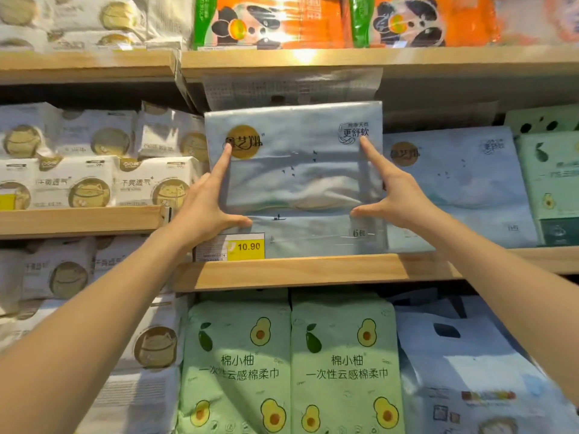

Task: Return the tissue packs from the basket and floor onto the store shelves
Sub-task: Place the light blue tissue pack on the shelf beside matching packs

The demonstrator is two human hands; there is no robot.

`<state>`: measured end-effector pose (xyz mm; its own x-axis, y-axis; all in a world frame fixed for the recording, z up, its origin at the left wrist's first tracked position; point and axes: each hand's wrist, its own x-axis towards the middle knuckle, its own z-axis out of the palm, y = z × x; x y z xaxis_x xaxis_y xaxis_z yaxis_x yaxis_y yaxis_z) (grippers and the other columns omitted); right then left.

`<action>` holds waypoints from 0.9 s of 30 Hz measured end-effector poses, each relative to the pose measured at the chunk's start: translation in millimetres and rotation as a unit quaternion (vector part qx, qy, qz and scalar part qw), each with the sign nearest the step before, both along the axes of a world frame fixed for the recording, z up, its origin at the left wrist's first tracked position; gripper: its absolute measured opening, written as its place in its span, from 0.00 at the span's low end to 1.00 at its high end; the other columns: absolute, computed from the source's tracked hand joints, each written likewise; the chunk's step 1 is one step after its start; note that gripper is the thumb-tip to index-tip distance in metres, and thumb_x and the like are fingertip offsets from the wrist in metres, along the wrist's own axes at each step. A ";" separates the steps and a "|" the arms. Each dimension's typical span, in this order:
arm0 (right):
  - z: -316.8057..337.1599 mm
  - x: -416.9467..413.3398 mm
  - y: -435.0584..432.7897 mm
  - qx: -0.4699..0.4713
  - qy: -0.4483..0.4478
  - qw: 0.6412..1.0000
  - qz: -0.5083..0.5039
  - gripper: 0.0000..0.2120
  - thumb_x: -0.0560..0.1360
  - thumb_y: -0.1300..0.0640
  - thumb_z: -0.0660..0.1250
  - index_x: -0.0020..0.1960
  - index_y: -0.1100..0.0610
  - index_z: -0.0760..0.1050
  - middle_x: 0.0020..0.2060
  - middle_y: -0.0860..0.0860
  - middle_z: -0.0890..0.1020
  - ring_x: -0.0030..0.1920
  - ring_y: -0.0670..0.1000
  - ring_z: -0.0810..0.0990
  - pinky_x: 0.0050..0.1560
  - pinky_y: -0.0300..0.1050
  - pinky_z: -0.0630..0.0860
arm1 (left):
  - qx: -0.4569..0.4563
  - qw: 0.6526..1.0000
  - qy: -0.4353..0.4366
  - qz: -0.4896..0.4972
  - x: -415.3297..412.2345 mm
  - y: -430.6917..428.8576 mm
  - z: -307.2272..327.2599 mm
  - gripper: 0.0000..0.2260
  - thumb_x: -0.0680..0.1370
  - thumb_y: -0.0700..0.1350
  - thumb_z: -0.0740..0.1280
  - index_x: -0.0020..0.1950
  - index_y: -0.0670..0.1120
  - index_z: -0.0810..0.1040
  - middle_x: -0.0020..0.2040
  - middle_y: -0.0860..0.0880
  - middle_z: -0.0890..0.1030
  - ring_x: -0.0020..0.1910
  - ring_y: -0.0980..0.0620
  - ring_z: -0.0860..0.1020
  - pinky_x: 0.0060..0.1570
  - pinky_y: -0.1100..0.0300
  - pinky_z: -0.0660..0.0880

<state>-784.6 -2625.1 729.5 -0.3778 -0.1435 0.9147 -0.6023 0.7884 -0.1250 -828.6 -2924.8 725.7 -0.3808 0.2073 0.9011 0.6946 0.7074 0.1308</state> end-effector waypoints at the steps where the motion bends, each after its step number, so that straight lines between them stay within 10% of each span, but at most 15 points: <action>1: 1.6 -1.4 -0.1 0.002 -0.006 1.000 -0.009 0.54 0.63 0.59 0.78 0.74 0.39 0.46 0.75 0.43 0.56 0.74 0.47 0.56 0.69 0.45 0.62 | -0.001 1.000 -0.009 0.001 -2.2 0.5 1.3 0.54 0.64 0.48 0.78 0.75 0.59 0.41 0.75 0.42 0.58 0.72 0.42 0.59 0.67 0.49 0.60; 4: 4.9 -7.6 -1.0 0.013 -0.023 0.999 -0.035 0.53 0.63 0.58 0.77 0.74 0.41 0.45 0.75 0.43 0.56 0.55 0.40 0.72 0.59 0.43 0.67 | 0.001 0.999 -0.033 0.020 -8.2 2.7 4.2 0.54 0.64 0.48 0.78 0.75 0.60 0.40 0.74 0.41 0.59 0.72 0.40 0.59 0.67 0.47 0.61; 9: 6.2 -22.7 0.4 -0.008 -0.048 0.998 -0.049 0.51 0.65 0.56 0.76 0.75 0.44 0.46 0.74 0.49 0.61 0.73 0.54 0.59 0.68 0.51 0.64 | -0.016 0.997 -0.062 0.047 -13.1 6.9 11.5 0.55 0.65 0.49 0.77 0.75 0.58 0.38 0.68 0.39 0.67 0.67 0.40 0.65 0.61 0.51 0.64; 27: 18.7 -42.3 13.8 0.006 -0.097 0.991 -0.095 0.51 0.64 0.56 0.77 0.75 0.43 0.46 0.72 0.53 0.63 0.66 0.59 0.64 0.63 0.53 0.66 | -0.038 0.988 -0.128 0.074 -38.0 10.8 22.9 0.55 0.66 0.50 0.76 0.74 0.56 0.34 0.74 0.40 0.60 0.72 0.41 0.59 0.66 0.49 0.62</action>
